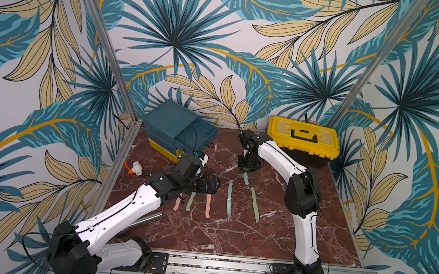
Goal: Place the fruit knives into the drawer by color
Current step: Pick up the fruit knife from the center of the board.
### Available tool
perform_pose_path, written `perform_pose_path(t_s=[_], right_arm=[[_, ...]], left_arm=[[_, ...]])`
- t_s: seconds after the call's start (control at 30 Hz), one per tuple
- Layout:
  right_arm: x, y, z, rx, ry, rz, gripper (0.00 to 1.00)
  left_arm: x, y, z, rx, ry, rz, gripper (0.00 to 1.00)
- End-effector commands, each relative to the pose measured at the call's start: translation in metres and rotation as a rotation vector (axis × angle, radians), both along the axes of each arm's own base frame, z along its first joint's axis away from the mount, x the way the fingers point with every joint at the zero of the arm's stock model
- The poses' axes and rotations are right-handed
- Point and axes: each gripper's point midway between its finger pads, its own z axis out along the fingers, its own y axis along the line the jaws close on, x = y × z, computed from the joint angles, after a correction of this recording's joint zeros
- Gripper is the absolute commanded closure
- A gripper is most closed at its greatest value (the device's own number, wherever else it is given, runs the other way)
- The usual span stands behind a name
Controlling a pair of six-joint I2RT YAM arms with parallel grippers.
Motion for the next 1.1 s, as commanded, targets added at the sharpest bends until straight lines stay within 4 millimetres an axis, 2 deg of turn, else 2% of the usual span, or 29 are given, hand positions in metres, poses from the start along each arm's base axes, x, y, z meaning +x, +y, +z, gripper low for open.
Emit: perform_pose_path(t_s=[0.0, 0.23, 0.4, 0.53, 0.7, 0.87, 1.07], right_arm=[[-0.021, -0.008, -0.008, -0.01, 0.134, -0.18, 1.0], [-0.021, 0.012, 0.001, 0.177, 0.185, -0.403, 1.0], [-0.021, 0.025, 0.004, 0.256, 0.219, -0.457, 1.0], [-0.016, 0.033, 0.016, 0.326, 0.205, -0.471, 1.0], [-0.001, 0.054, 0.056, 0.496, 0.132, -0.491, 1.0], [0.02, 0.075, 0.11, 0.652, 0.029, -0.472, 1.0], [0.04, 0.105, 0.178, 0.786, -0.093, -0.361, 1.0]], left_arm=[[0.005, -0.003, 0.012, 0.0, -0.045, -0.017, 0.0], [0.009, -0.003, 0.021, 0.012, -0.08, -0.02, 0.0], [0.014, 0.003, 0.031, 0.027, -0.132, -0.004, 0.0], [0.022, 0.013, 0.042, 0.048, -0.161, 0.024, 0.0], [0.046, 0.04, 0.074, 0.015, -0.208, 0.118, 0.0], [0.068, 0.06, 0.114, 0.007, -0.293, 0.175, 0.0], [0.084, 0.073, 0.13, 0.011, -0.318, 0.211, 0.0]])
